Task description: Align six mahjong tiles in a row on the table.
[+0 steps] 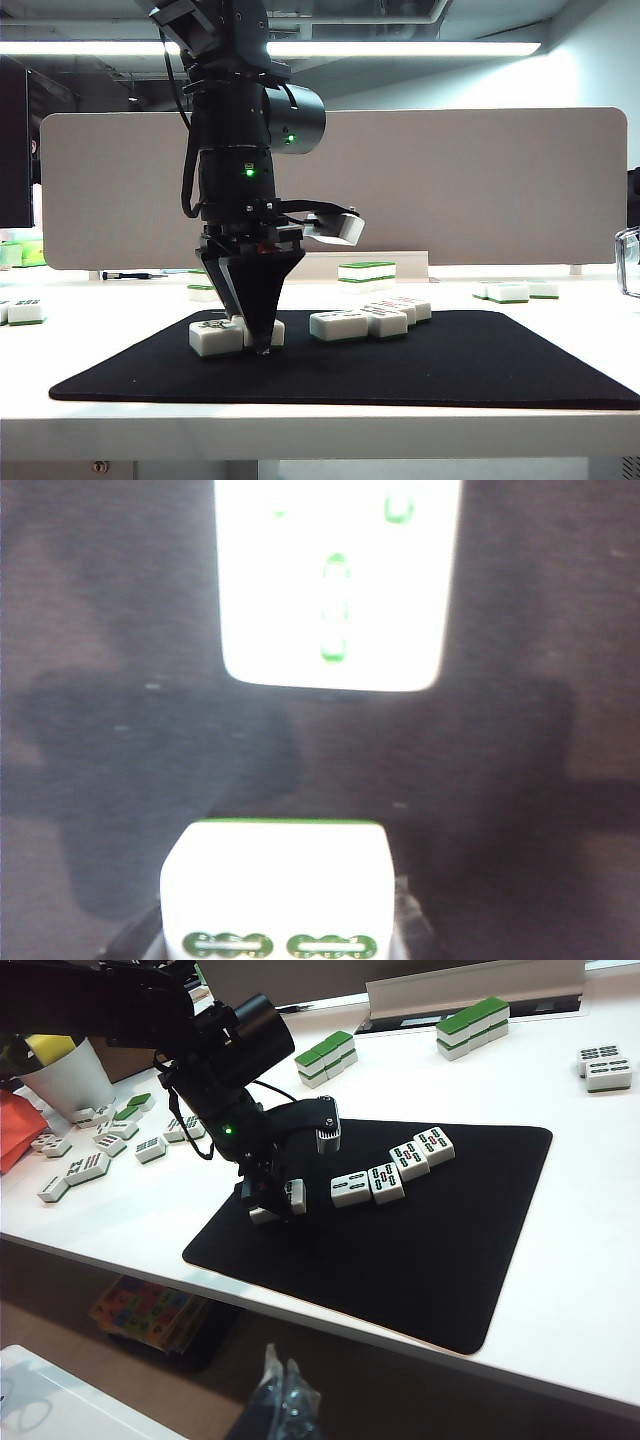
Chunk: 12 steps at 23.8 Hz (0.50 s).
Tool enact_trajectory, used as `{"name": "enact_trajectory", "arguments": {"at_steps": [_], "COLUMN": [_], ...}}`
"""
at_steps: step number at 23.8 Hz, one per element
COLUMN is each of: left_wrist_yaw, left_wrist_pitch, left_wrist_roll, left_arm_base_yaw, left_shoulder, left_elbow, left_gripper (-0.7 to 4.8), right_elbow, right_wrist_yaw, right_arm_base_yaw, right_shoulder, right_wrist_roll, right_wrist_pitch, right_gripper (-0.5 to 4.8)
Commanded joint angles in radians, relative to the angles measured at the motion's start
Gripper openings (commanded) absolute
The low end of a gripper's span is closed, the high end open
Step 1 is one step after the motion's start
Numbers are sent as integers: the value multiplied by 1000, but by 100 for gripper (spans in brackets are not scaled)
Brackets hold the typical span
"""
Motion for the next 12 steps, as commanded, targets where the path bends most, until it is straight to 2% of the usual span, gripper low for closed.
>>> {"name": "enact_trajectory", "arguments": {"at_steps": [1,2,3,4,8,12], "left_wrist_yaw": [-24,-24,-24,-24,-24,-11], "left_wrist_pitch": [10,10,8,7,-27,-66], "left_wrist_roll": [0,-1,-4,-4,-5,-105], "left_arm_base_yaw": [-2,-2,-2,-2,-3,-10], "left_shoulder": [-6,-6,-6,-6,-8,-8], "left_elbow": [4,4,4,4,33,169], "left_gripper": [194,214,271,288,289,288], "right_elbow": [3,3,3,3,3,3], "right_wrist_yaw": [-1,-1,0,0,0,0], "right_arm_base_yaw": [1,1,1,1,1,1], "right_shoulder": [-12,-12,-12,-12,-12,-12], "right_wrist_roll": [-3,-3,-3,-3,-3,-3], "right_wrist_pitch": [13,13,13,13,13,13], "right_gripper": [-1,-1,-1,-1,-1,-1]}}
